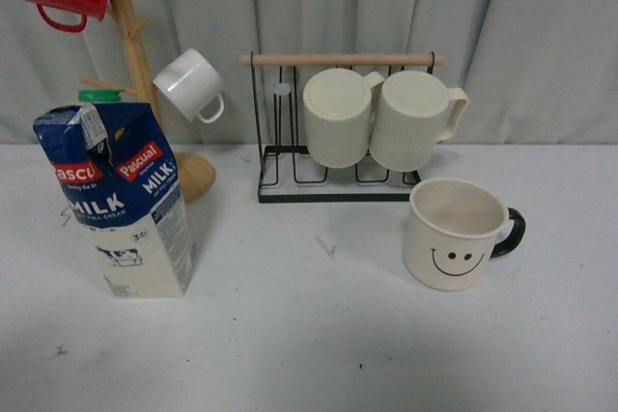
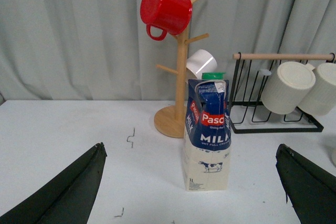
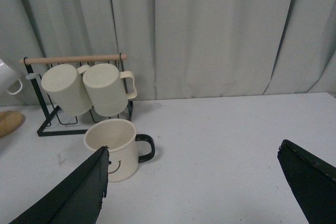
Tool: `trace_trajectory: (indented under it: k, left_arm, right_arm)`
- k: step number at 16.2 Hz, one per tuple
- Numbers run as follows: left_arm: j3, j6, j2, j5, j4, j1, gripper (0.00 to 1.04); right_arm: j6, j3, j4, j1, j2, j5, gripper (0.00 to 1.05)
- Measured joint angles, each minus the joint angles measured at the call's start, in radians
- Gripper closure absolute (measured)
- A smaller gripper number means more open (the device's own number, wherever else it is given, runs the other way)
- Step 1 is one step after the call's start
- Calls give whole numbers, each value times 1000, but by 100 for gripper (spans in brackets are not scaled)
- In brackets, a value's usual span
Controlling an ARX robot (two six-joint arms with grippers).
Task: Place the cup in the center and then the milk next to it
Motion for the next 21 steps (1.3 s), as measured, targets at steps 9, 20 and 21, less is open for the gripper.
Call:
trace_trajectory:
  k: [9,20,21]
  left_arm:
    - [0,0,0,0,0,0,7]
    - [0,0,0,0,0,0,7]
    - [0,0,0,0,0,0,7]
  right_arm:
    - [0,0,0,0,0,0,6]
    - [0,0,0,0,0,0,6]
    - [0,0,0,0,0,0,6]
